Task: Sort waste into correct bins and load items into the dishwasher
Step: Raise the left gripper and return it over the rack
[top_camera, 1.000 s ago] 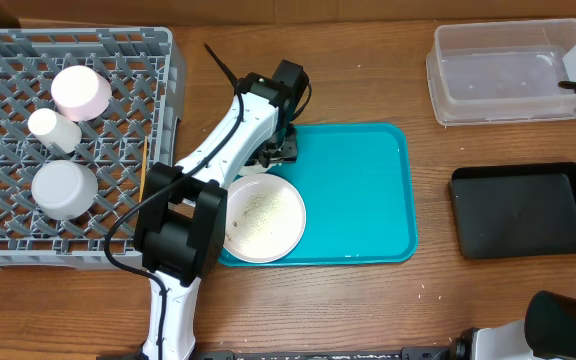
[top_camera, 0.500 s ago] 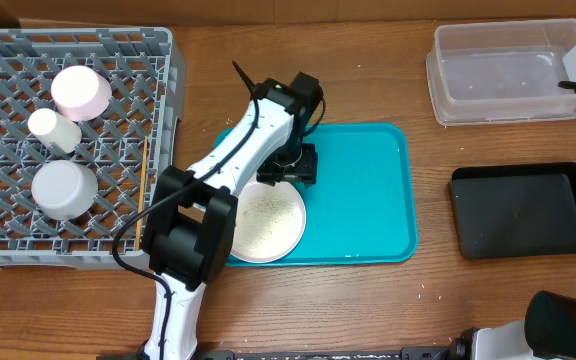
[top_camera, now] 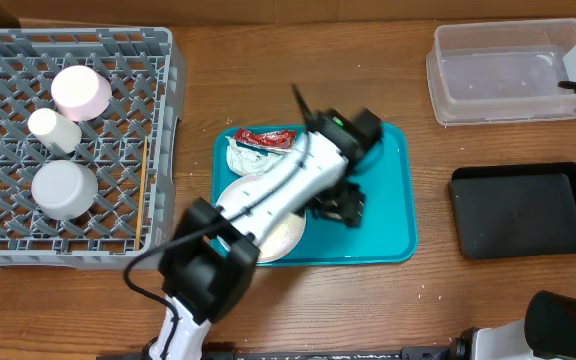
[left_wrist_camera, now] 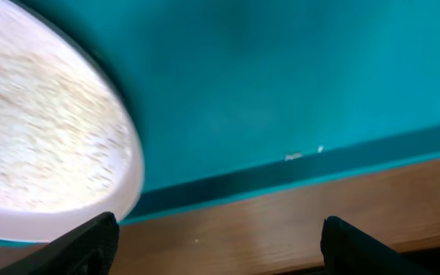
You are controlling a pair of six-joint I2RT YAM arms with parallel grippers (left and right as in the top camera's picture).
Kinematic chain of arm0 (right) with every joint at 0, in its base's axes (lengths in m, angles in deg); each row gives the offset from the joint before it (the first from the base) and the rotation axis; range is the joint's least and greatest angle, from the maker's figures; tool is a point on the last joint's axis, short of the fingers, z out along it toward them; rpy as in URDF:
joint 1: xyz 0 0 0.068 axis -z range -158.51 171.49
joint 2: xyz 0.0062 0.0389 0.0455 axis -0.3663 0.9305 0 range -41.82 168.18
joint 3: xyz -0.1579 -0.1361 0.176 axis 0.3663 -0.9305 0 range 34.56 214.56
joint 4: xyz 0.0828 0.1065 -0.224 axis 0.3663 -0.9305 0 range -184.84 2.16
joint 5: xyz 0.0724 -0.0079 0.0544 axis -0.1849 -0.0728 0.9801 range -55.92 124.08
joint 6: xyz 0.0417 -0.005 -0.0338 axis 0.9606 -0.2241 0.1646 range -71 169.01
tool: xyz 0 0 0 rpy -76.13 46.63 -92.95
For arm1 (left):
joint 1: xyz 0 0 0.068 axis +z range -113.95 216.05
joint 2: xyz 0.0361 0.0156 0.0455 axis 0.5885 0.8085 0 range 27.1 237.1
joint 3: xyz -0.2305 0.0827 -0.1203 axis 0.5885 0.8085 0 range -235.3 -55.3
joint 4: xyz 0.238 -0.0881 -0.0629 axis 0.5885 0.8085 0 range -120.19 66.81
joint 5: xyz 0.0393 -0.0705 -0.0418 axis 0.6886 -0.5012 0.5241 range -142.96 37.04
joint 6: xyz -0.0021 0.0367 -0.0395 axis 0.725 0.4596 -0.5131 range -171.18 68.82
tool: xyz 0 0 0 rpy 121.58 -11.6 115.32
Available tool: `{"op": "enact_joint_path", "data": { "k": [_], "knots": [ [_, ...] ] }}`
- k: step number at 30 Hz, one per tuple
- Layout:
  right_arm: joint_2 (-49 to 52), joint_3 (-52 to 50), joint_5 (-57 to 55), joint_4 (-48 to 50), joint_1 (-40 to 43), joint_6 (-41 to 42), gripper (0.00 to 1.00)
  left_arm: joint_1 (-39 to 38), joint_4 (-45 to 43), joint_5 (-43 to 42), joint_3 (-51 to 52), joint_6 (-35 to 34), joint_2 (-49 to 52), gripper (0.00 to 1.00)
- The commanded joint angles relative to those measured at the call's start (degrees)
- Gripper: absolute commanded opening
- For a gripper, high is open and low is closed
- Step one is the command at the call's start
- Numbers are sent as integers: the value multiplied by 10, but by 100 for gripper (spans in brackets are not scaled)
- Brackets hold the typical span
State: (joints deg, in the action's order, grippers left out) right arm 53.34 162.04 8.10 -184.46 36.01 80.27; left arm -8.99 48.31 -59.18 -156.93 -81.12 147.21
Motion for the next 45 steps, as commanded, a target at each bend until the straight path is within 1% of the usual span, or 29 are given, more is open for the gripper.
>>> {"op": "enact_joint_path", "data": {
  "k": [1,3,5,11,14,15,19,21,26,30,34,39,44,45],
  "knots": [
    [1,0,-10,3,0,-2,100,-46,5,80,26,-87,-12,88],
    [1,0,-10,3,0,-2,100,-53,10,97,26,-110,-12,89],
    [1,0,-10,3,0,-2,100,-52,10,96,26,-115,-12,89],
    [1,0,-10,3,0,-2,100,-13,12,96,26,-116,-12,90],
    [1,0,-10,3,0,-2,100,8,11,93,26,-116,-12,95],
    [1,0,-10,3,0,-2,100,14,9,88,26,-116,-12,99],
    [1,0,-10,3,0,-2,100,26,4,72,26,-116,-12,100],
    [1,0,-10,3,0,-2,100,26,3,73,27,-116,-12,97],
    [1,0,-10,3,0,-2,100,24,-13,72,42,-117,-11,79],
    [1,0,-10,3,0,-2,100,27,-21,72,54,-117,-11,78],
    [1,0,-10,3,0,-2,100,56,22,81,13,-112,-19,81],
    [1,0,-10,3,0,-2,100,121,105,109,-98,-96,-64,85],
    [1,0,-10,3,0,-2,100,210,159,167,-181,-95,-136,100],
    [1,0,-10,3,0,-2,99,236,167,179,-189,-95,-152,100]
  ]
}}
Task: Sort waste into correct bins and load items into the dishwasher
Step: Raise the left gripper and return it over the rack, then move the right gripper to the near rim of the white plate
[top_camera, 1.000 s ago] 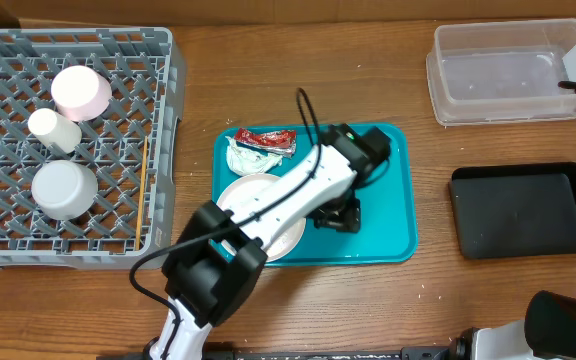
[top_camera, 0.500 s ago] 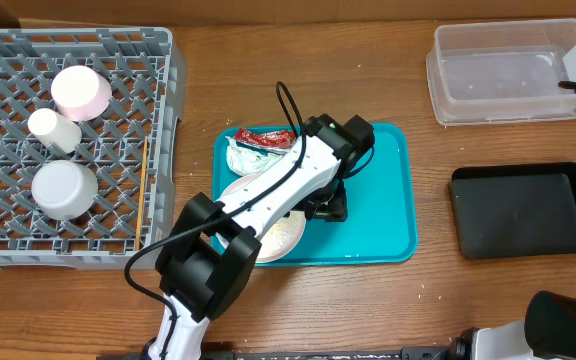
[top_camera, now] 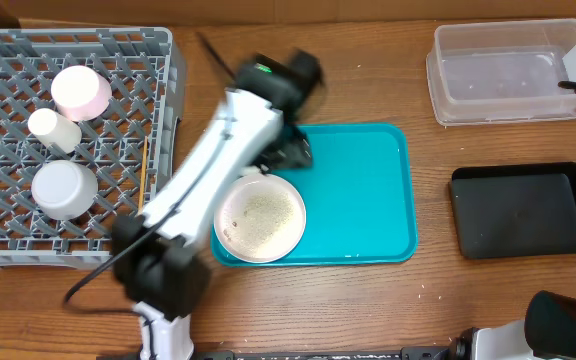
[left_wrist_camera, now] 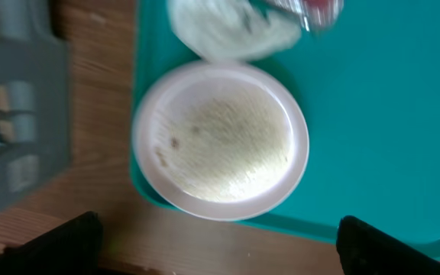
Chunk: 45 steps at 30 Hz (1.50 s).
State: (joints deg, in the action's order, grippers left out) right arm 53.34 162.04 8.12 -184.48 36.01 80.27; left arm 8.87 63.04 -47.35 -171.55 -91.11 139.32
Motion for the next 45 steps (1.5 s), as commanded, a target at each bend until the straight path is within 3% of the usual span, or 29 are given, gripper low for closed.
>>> {"op": "enact_joint_path", "data": {
  "k": [1,12,21,24,30,33,36,40,45],
  "knots": [
    [1,0,-10,3,0,-2,100,85,26,67,-47,5,-90,100],
    [1,0,-10,3,0,-2,100,391,36,54,-47,27,-151,100],
    [1,0,35,47,0,4,100,495,36,53,-47,27,-146,100],
    [1,0,124,51,0,4,100,497,36,53,-47,26,-146,100],
    [2,-1,484,50,-7,0,100,497,36,53,-47,26,-146,100],
    [3,-13,569,43,-54,-89,100,497,36,53,-47,26,-146,100],
    [3,-39,554,35,-141,-155,100,497,36,53,-47,27,-146,100],
    [3,-116,470,68,-293,-165,100,497,36,53,-47,26,-146,100],
    [4,-269,450,191,-460,-163,100,497,36,53,-47,26,-146,100]
  ]
}}
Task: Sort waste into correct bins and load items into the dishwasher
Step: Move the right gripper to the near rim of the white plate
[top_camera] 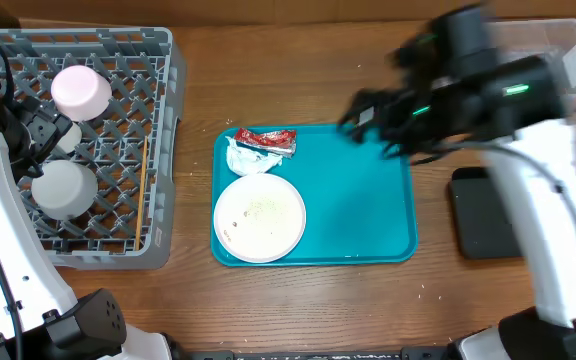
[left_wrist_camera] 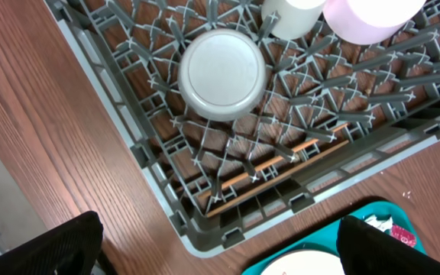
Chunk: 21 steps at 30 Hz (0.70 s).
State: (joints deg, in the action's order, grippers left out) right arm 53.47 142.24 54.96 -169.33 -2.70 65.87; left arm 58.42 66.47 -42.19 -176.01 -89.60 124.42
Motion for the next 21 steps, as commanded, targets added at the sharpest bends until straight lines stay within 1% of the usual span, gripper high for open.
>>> {"op": "enact_joint_path", "data": {
  "k": [1,2,4,6,10,14,18,20,21],
  "knots": [
    [4,-99,-19,67,-101,-19,100,1,1,1,-2,12,3,100],
    [10,-148,-32,122,-157,-18,99,1,1,1,-2,12,3,100],
    [21,-181,-69,169,-208,-2,93,1,1,1,-2,11,3,100],
    [37,-204,-126,218,-261,45,92,1,1,1,-2,11,3,100],
    [73,-221,-221,302,-342,105,90,1,1,1,-2,11,3,100],
    [118,-221,-303,366,-391,149,84,1,1,1,-2,11,3,100],
    [169,-221,-330,435,-417,149,81,1,1,1,-2,12,3,100],
    [189,-221,-333,449,-421,149,76,1,1,1,-2,12,3,100],
    [198,-221,-334,451,-421,149,72,1,1,1,-2,11,3,100]
  ]
}}
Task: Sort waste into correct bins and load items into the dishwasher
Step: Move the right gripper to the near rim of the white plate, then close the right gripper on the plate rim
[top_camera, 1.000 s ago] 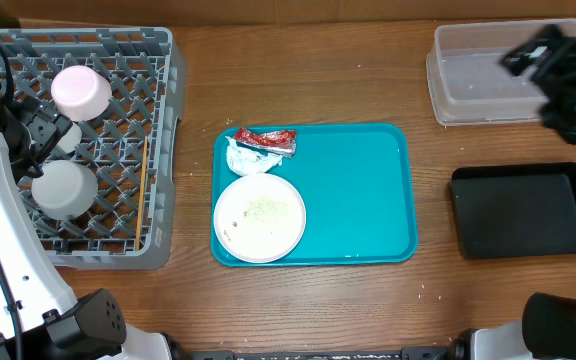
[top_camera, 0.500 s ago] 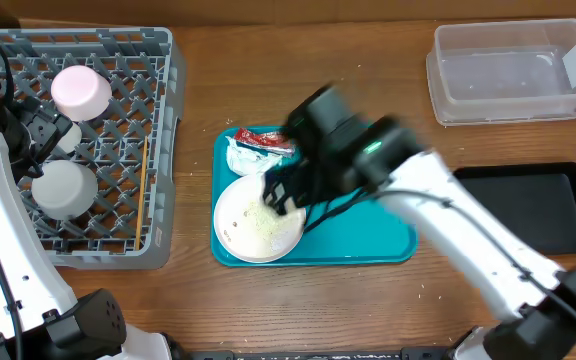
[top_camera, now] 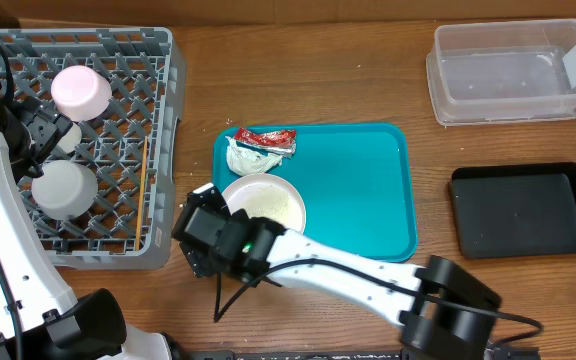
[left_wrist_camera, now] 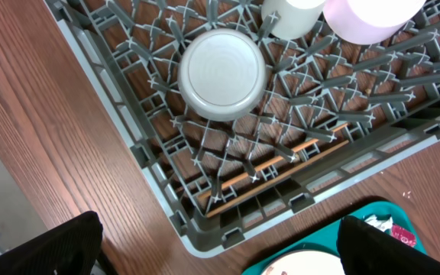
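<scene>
A white plate [top_camera: 265,207] with crumbs lies at the front left of the teal tray [top_camera: 358,200]. Behind it on the tray are a crumpled white wrapper [top_camera: 246,157] and a red sachet [top_camera: 268,139]. My right gripper [top_camera: 206,243] is low at the plate's left edge, by the tray's front-left corner; its fingers are hidden under the wrist. My left gripper [left_wrist_camera: 220,233] hangs open and empty over the grey dish rack [left_wrist_camera: 166,206], which holds a grey bowl [left_wrist_camera: 221,75], a white cup [top_camera: 56,130], a pink bowl [top_camera: 79,91] and a wooden chopstick [left_wrist_camera: 273,164].
A clear plastic bin [top_camera: 508,70] stands at the back right. A black bin [top_camera: 526,210] sits in front of it. The right arm stretches across the table's front edge from the lower right. Bare wood lies between rack and tray.
My right arm was over the tray's back right corner near the clear bin; now its gripper is down at the plate's left edge. The left arm and the rack's contents are unchanged.
My left gripper was open over the tray beside the plate, then higher above the plate and the waste. By the last moment it had gone to the rack and the right arm had come over the tray. Now the right gripper is by the plate.
</scene>
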You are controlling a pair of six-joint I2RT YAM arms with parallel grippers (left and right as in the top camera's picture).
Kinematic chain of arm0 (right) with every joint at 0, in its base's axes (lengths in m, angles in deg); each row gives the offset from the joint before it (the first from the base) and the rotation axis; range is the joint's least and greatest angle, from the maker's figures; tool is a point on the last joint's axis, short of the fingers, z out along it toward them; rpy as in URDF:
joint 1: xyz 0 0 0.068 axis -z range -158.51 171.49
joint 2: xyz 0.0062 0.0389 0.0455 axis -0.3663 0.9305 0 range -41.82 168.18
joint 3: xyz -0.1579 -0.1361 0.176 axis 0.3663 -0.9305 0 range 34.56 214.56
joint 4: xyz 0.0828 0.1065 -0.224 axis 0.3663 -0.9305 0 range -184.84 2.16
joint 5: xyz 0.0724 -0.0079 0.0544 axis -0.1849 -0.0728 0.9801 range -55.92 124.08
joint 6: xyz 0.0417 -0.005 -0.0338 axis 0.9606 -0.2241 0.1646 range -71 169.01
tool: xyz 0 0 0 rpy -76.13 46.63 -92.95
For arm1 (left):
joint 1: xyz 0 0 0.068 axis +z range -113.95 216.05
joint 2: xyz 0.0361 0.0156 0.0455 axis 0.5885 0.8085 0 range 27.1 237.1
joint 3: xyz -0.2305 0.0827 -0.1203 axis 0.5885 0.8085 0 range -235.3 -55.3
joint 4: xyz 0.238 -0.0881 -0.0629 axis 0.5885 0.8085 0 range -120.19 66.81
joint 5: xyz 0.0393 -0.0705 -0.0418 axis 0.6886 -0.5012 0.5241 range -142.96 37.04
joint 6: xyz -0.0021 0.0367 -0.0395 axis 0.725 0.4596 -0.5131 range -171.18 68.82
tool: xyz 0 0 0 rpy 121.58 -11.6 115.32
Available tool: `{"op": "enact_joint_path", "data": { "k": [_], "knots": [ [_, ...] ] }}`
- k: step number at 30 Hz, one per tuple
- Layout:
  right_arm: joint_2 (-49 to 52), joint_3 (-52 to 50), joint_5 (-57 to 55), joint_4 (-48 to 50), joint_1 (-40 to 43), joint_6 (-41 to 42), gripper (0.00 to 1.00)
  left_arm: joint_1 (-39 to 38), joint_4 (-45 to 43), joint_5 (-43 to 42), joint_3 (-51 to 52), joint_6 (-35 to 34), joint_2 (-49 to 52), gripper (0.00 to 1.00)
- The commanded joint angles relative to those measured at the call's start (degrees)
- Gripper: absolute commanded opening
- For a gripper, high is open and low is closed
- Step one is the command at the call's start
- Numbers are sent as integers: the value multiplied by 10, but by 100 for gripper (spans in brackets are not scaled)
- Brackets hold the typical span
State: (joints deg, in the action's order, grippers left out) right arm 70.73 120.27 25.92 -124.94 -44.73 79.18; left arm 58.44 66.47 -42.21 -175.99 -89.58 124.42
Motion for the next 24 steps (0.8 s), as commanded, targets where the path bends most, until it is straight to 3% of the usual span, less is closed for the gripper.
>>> {"op": "enact_joint_path", "data": {
  "k": [1,12,24],
  "knots": [
    [33,-2,-45,6,-1,16,67,1,1,2,-2,11,3,100],
    [72,-2,-47,6,-1,16,39,1,1,2,-2,11,3,100],
    [100,-2,-47,9,-2,29,37,1,1,2,-2,11,3,100]
  ]
}}
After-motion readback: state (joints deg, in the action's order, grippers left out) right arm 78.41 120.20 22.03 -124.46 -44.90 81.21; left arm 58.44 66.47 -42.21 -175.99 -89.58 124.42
